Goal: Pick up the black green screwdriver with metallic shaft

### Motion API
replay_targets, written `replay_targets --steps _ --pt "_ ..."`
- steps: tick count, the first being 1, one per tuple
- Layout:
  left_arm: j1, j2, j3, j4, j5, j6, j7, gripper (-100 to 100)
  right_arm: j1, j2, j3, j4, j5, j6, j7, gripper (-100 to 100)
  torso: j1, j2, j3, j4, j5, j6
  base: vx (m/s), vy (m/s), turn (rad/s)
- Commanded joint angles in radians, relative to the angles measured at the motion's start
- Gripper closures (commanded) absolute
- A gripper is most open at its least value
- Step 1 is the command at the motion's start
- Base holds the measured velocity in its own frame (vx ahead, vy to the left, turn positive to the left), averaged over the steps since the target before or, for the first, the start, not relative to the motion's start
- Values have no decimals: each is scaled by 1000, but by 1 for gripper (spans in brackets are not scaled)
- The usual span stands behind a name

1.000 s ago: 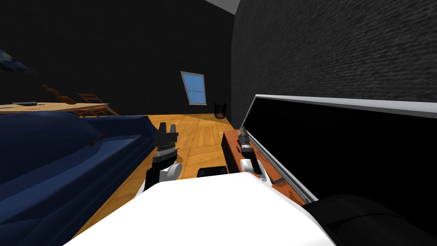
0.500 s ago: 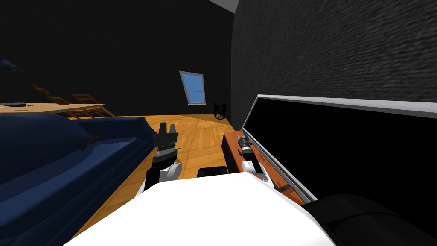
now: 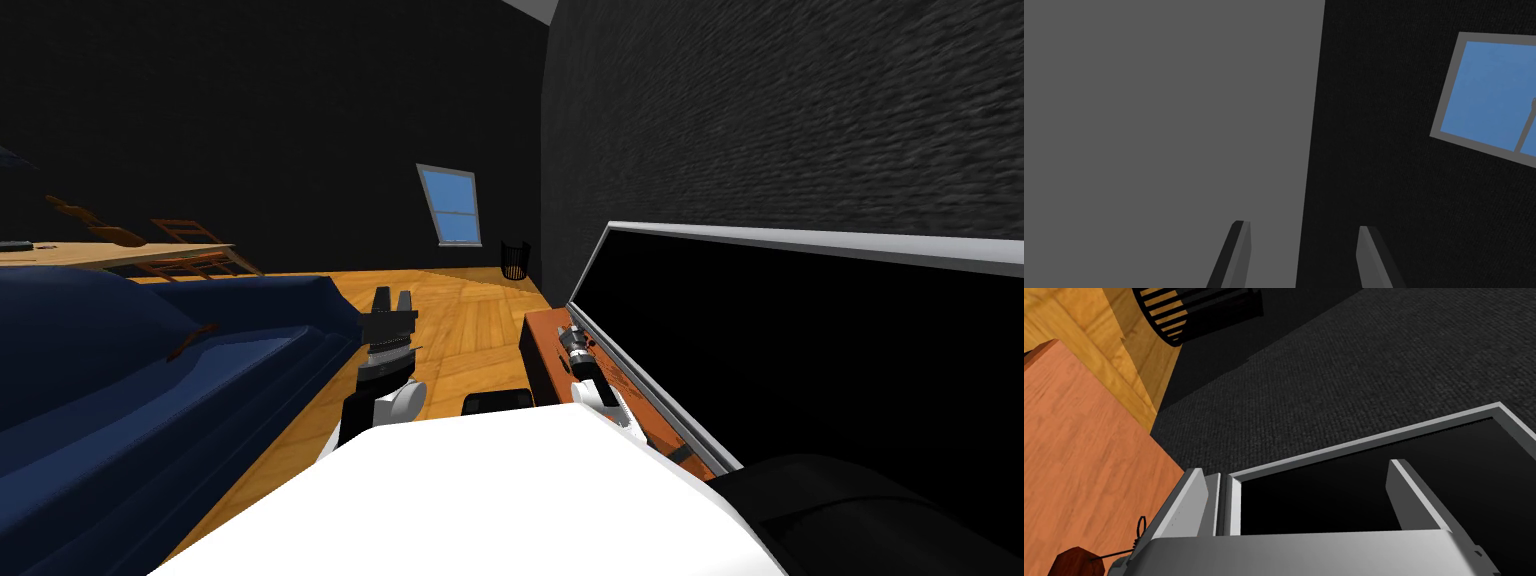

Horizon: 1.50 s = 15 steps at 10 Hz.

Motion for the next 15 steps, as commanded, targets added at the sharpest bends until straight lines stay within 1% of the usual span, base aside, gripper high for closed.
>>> replay_targets --steps 1,2,3,5,6,7,8,9,10,11,12,13,14,15 --pt "0 0 0 0 0 0 0 0 1 -1 -6 26 -27 42 -39 -100 0 0 0 0 0 0 77 11 -13" --pt "0 0 0 0 0 0 0 0 5 -8 -13 52 -54 71 -68 -100 0 1 1 0 0 0 101 14 -28" --pt "0 0 0 0 0 0 0 0 5 -8 -13 52 -54 72 -74 -100 0 0 0 0 0 0 85 10 -6" --pt "0 0 0 0 0 0 0 0 13 -21 -28 107 -108 132 -141 -100 0 1 0 0 0 0 101 9 -19" --pt "0 0 0 0 0 0 0 0 13 -21 -28 107 -108 133 -148 -100 0 0 0 0 0 0 89 10 -10" --pt "0 0 0 0 0 0 0 0 17 -28 -35 136 -137 164 -186 -100 0 1 0 0 0 0 104 4 -12" --pt "0 0 0 0 0 0 0 0 17 -28 -35 136 -137 164 -186 -100 0 0 0 0 0 0 77 8 -10" --pt "0 0 0 0 0 0 0 0 21 -34 -43 165 -165 196 -224 -100 0 1 1 0 0 0 69 12 -17" --pt "0 0 0 0 0 0 0 0 25 -41 -50 195 -193 228 -249 -100 0 2 1 0 0 0 122 14 -22" --pt "0 0 0 0 0 0 0 0 25 -41 -50 195 -193 228 -262 -100 0 0 0 0 0 0 96 10 -14" --pt "0 0 0 0 0 0 0 0 28 -49 -58 226 -222 260 -298 -100 0 0 0 0 0 0 88 12 -15" --pt "0 0 0 0 0 0 0 0 28 -49 -58 226 -222 260 -300 -100 0 1 0 0 0 0 69 10 -11" --pt "0 0 0 0 0 0 0 0 32 -56 -66 256 -250 292 -338 -100 0 2 1 0 0 0 82 4 -16" --pt "0 0 0 0 0 0 0 0 36 -64 -73 287 -278 323 -365 -100 0 2 1 0 0 0 119 19 -24"
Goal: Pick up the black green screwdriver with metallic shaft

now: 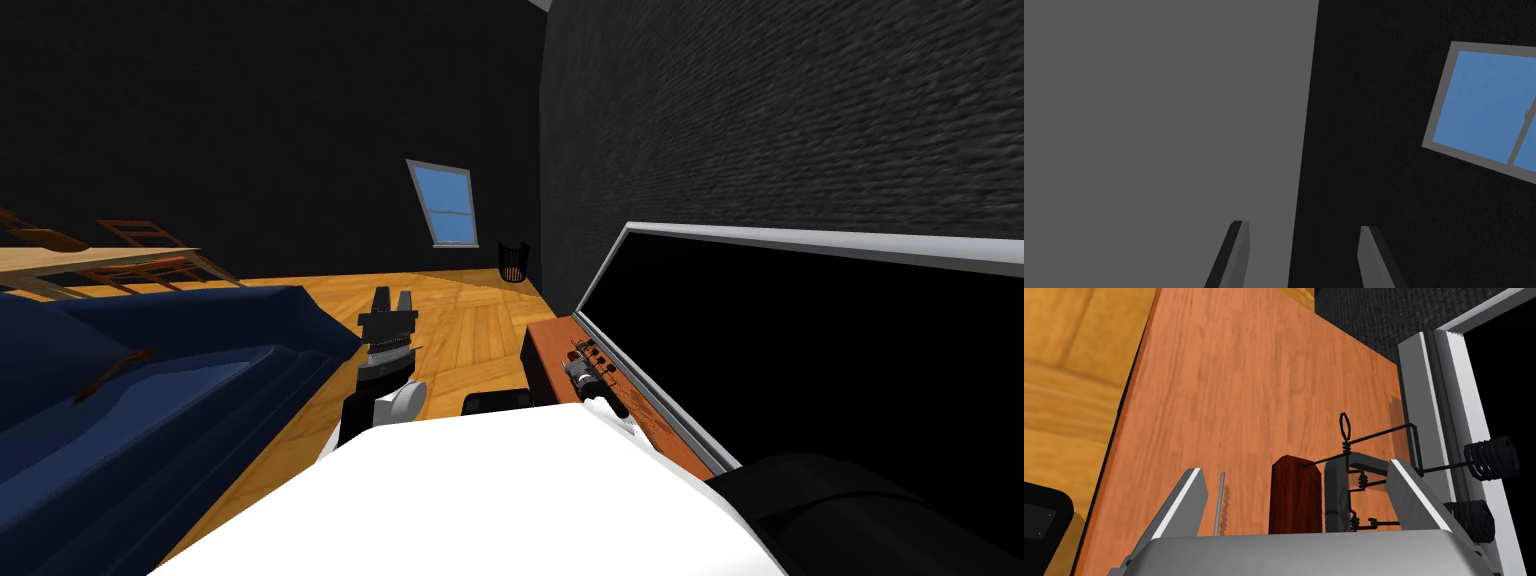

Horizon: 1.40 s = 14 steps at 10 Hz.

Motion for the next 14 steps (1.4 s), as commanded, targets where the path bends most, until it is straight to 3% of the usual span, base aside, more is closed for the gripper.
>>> replay_targets --steps 1,3,4,6,7,12,14 --pt "0 0 0 0 0 0 0 0 -2 -8 -5 24 -19 21 -33 -100 0 0 0 0 0 0 90 12 -12" --pt "0 0 0 0 0 0 0 0 5 -24 -20 82 -73 83 -97 -100 -1 1 0 0 0 0 98 0 -16" --pt "0 0 0 0 0 0 0 0 5 -24 -20 85 -73 83 -106 -100 -1 1 0 0 0 0 79 11 -13" --pt "0 0 0 0 0 0 0 0 11 -42 -33 144 -125 140 -169 -100 0 1 1 0 0 0 106 20 -20" --pt "0 0 0 0 0 0 0 0 11 -42 -33 144 -125 141 -174 -100 0 0 0 0 0 0 83 7 -5" --pt "0 0 0 0 0 0 0 0 22 -87 -63 273 -234 266 -320 -100 0 0 0 0 0 0 101 12 -18" --pt "0 0 0 0 0 0 0 0 24 -95 -68 294 -252 286 -344 -100 0 2 1 0 0 0 64 14 -8"
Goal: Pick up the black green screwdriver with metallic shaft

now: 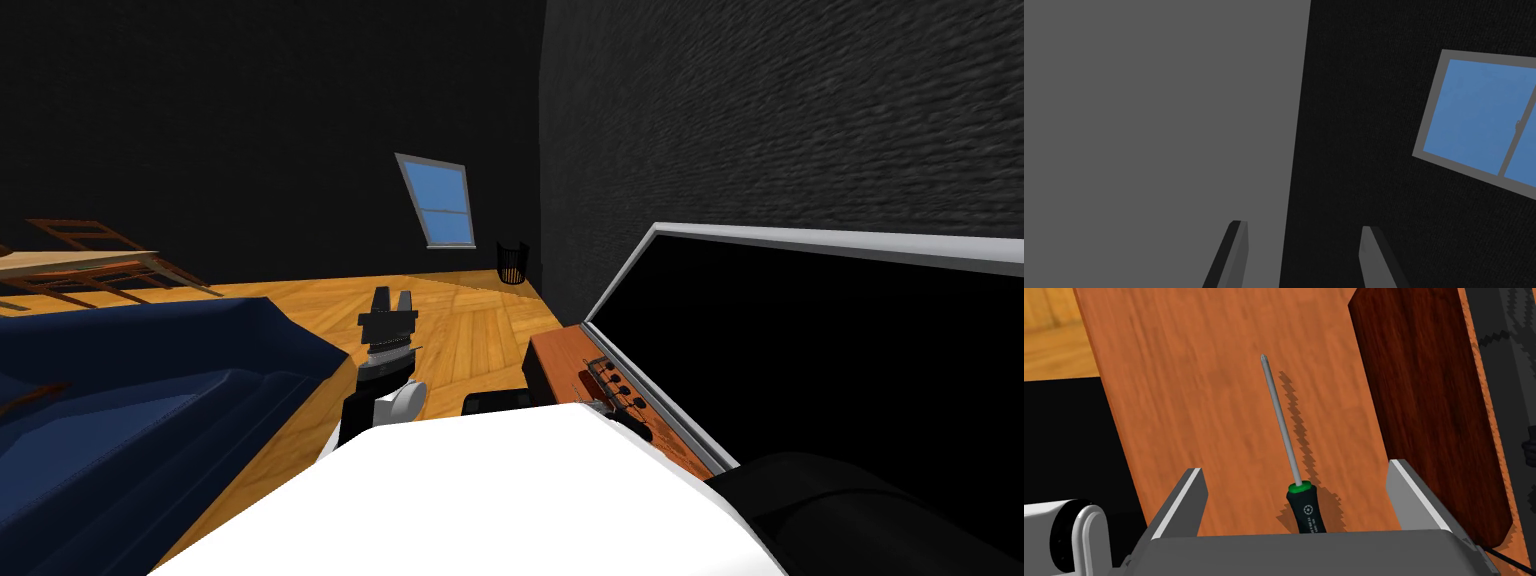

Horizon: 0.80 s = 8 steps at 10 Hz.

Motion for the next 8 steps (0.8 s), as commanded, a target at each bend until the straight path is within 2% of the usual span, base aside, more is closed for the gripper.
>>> replay_targets --steps 1,5,6,7,8 --pt "0 0 0 0 0 0 0 0 -4 -14 -5 41 -27 26 -33 -100 0 0 0 0 0 0 61 5 -13" --pt "0 0 0 0 0 0 0 0 2 -48 -20 101 -81 86 -105 -100 0 0 0 0 0 0 72 8 -12" --pt "0 0 0 0 0 0 0 0 1 -36 -18 86 -62 76 -94 -100 0 0 0 0 0 0 32 1 -3" --pt "0 0 0 0 0 0 0 0 2 -36 -19 86 -62 81 -100 0 -1 2 1 0 0 0 6 0 1" --pt "0 0 0 0 0 0 0 0 -15 -20 -17 115 -55 64 -84 -100 -1 3 2 1 0 0 13 -23 -32"
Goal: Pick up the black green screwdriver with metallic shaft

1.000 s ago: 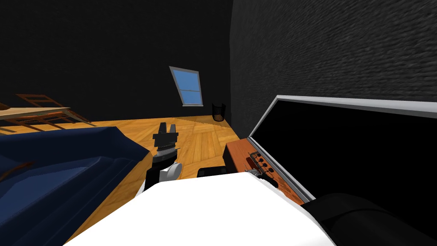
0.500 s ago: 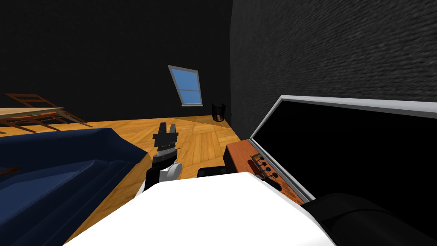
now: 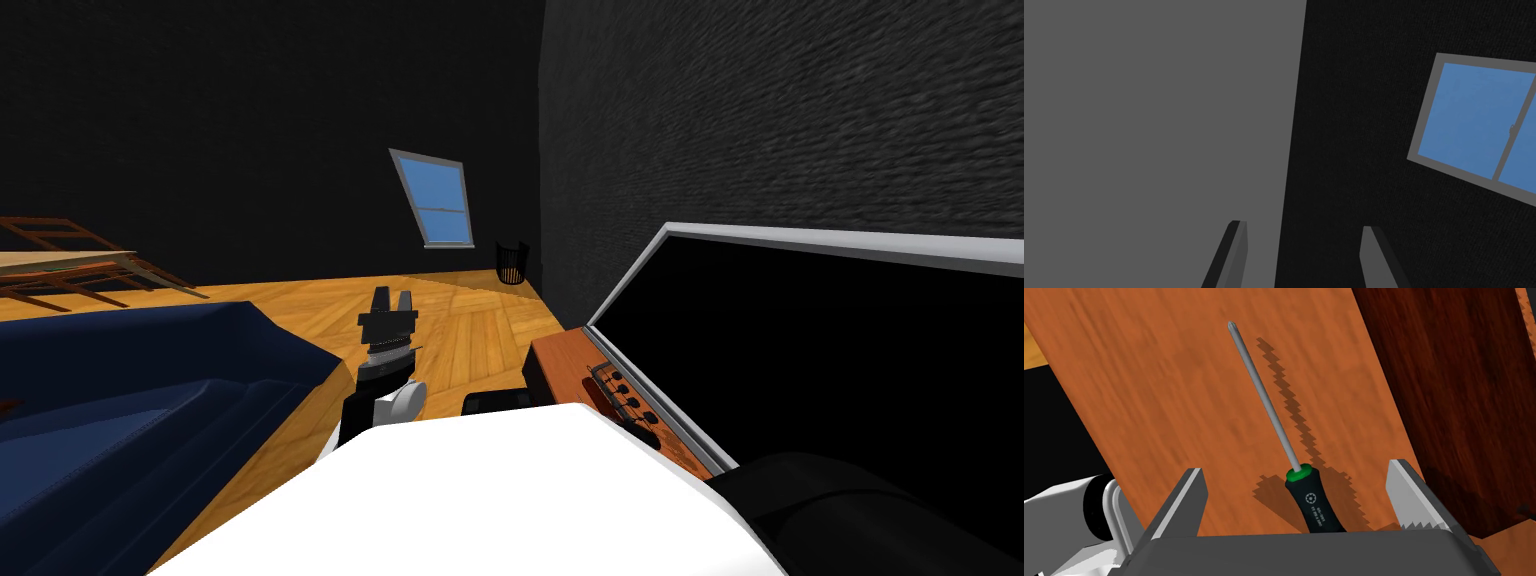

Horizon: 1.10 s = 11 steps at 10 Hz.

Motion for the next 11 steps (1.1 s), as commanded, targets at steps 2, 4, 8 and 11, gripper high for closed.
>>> replay_targets --steps 2,4,8,11 --pt "0 0 0 0 0 0 0 0 -31 27 3 54 11 -31 30 -100 1 1 0 0 0 0 0 0 0" --pt "0 0 0 0 0 0 0 0 -39 36 4 68 15 -38 36 -100 2 1 0 0 0 0 3 3 -9" --pt "0 0 0 0 0 0 0 0 -41 36 3 68 16 -42 38 100 -1 0 0 0 -3 -1 0 1 1" --pt "0 0 0 0 0 0 0 0 -20 16 2 34 6 -20 19 100 -2 0 0 0 -3 -1 0 -6 5"
